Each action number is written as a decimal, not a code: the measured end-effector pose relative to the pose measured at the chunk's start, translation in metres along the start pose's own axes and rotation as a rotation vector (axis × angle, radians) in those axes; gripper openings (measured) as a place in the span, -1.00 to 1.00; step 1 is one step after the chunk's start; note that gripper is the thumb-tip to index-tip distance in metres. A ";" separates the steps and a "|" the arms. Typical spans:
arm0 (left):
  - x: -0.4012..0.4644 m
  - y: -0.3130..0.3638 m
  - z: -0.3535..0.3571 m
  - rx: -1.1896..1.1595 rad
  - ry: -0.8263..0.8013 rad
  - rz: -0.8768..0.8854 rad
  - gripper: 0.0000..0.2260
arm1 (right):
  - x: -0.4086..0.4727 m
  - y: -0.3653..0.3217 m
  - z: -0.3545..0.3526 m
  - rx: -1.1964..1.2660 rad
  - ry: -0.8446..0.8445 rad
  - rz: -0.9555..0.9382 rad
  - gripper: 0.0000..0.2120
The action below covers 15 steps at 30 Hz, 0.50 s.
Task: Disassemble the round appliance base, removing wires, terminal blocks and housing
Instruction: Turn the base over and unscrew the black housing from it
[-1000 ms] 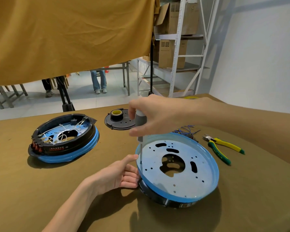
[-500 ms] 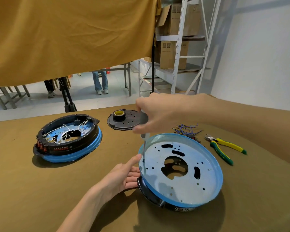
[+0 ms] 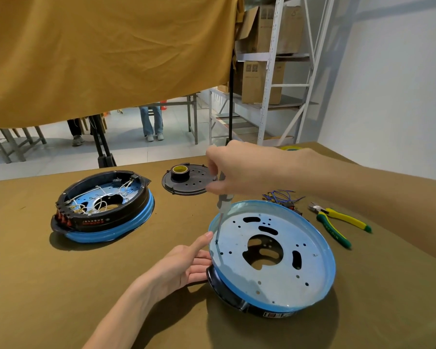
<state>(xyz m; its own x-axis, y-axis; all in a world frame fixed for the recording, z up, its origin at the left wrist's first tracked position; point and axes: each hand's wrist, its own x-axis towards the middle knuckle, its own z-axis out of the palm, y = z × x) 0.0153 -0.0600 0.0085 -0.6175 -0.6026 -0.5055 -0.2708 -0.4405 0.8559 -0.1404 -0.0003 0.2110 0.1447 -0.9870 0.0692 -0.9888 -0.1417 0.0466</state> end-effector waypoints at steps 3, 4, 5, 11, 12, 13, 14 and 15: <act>0.001 0.000 -0.001 0.009 -0.001 -0.005 -0.19 | -0.004 0.006 -0.009 0.246 -0.131 -0.051 -0.63; 0.001 0.000 0.000 0.016 -0.004 -0.007 -0.18 | -0.005 0.007 -0.009 0.261 -0.134 -0.071 -0.60; 0.001 0.000 0.000 0.020 -0.004 -0.007 -0.17 | -0.006 0.006 -0.006 0.224 -0.112 -0.079 -0.62; 0.002 -0.001 -0.001 0.041 -0.002 -0.008 -0.15 | -0.003 0.003 0.003 -0.053 0.079 -0.019 -0.67; 0.002 -0.001 -0.001 0.043 -0.002 -0.008 -0.15 | -0.003 0.004 0.000 0.073 0.019 -0.039 -0.77; 0.002 -0.001 -0.002 0.044 -0.001 -0.010 -0.15 | -0.004 0.006 -0.004 0.171 -0.050 -0.049 -0.79; 0.002 -0.001 -0.002 0.045 0.000 -0.011 -0.14 | -0.005 0.008 -0.008 0.228 -0.106 -0.061 -0.73; 0.002 -0.001 -0.002 0.046 0.001 -0.010 -0.13 | -0.006 0.008 -0.010 0.247 -0.136 -0.071 -0.68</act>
<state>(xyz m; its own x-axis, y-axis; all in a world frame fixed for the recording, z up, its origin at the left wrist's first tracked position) 0.0158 -0.0618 0.0061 -0.6134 -0.5991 -0.5146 -0.3113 -0.4154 0.8547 -0.1492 0.0053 0.2209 0.2244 -0.9726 -0.0603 -0.9577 -0.2086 -0.1984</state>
